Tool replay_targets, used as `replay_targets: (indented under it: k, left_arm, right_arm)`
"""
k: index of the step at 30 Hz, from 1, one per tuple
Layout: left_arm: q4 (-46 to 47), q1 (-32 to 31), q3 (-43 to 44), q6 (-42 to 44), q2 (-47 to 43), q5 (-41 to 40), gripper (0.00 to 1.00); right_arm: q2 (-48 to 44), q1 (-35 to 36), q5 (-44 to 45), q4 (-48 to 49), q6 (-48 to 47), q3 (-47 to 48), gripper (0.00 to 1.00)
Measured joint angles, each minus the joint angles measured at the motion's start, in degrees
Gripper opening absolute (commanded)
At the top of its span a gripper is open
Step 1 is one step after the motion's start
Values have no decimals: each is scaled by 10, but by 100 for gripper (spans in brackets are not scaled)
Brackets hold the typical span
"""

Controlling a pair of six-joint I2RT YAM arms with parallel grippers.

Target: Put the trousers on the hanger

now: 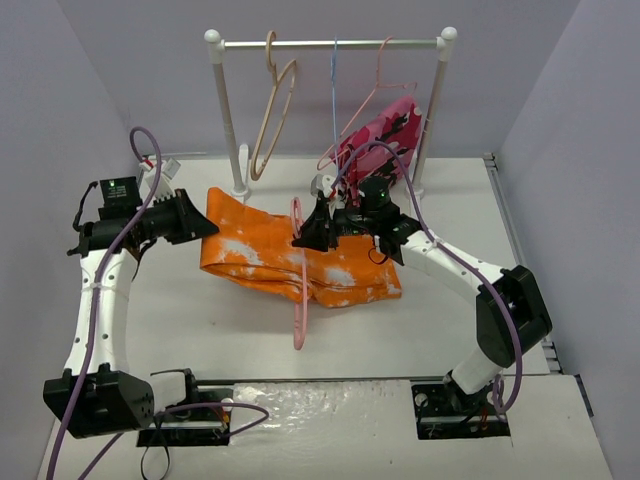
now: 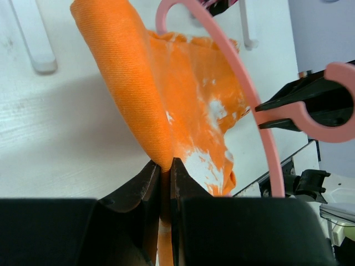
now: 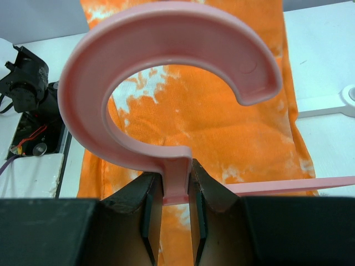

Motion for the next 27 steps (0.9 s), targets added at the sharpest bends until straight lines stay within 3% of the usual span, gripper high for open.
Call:
replay_targets:
  k: [10,27]
  left_arm:
    - [-7,0,62,-21,3,31,0]
    - [12,-3,69,-60,3,70,0]
  right_arm:
    - [0,0,-15,16,-1,0,0]
    - [7,4,-21,31,1,-7,0]
